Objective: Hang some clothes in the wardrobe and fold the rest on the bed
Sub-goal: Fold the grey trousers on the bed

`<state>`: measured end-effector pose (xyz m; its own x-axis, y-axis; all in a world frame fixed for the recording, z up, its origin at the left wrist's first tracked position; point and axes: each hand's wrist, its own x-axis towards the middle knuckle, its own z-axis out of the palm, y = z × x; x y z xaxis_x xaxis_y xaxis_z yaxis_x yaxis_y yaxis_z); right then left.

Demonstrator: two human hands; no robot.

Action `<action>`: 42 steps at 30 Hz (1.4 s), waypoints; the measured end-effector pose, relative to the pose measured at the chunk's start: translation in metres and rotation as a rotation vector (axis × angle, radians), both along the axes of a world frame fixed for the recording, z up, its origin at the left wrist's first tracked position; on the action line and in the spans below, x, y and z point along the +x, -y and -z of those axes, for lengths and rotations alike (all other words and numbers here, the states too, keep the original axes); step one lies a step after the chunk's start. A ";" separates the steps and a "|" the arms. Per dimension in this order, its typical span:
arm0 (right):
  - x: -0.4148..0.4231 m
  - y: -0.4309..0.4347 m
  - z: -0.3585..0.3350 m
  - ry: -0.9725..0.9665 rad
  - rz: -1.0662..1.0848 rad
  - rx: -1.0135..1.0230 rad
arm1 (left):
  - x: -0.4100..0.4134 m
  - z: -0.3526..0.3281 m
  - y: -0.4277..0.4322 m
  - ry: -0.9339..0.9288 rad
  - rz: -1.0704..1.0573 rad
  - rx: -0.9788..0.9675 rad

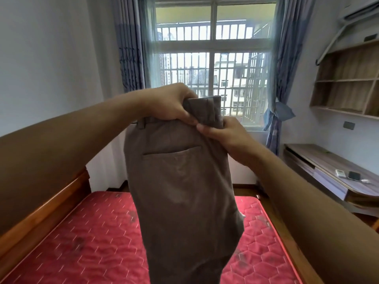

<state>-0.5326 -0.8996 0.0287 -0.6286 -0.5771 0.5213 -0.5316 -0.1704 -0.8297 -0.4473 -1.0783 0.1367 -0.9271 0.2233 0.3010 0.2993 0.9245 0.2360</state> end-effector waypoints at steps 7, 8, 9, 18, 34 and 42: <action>-0.002 -0.023 0.102 0.298 -0.190 0.173 | 0.016 0.000 0.014 -0.135 -0.069 0.100; -0.002 -0.030 0.120 0.273 -0.178 0.272 | 0.020 -0.004 0.021 -0.156 -0.091 0.104; -0.003 -0.037 0.138 0.249 -0.160 0.366 | 0.024 -0.010 0.029 -0.179 -0.116 0.118; 0.014 -0.039 0.090 0.163 -0.202 0.325 | 0.038 -0.018 0.042 -0.107 -0.124 0.080; 0.053 -0.043 0.017 0.153 0.170 -0.142 | 0.087 0.098 0.081 0.089 0.059 0.869; 0.106 -0.089 -0.004 0.241 0.100 -0.262 | 0.113 0.107 -0.017 -0.240 0.192 1.444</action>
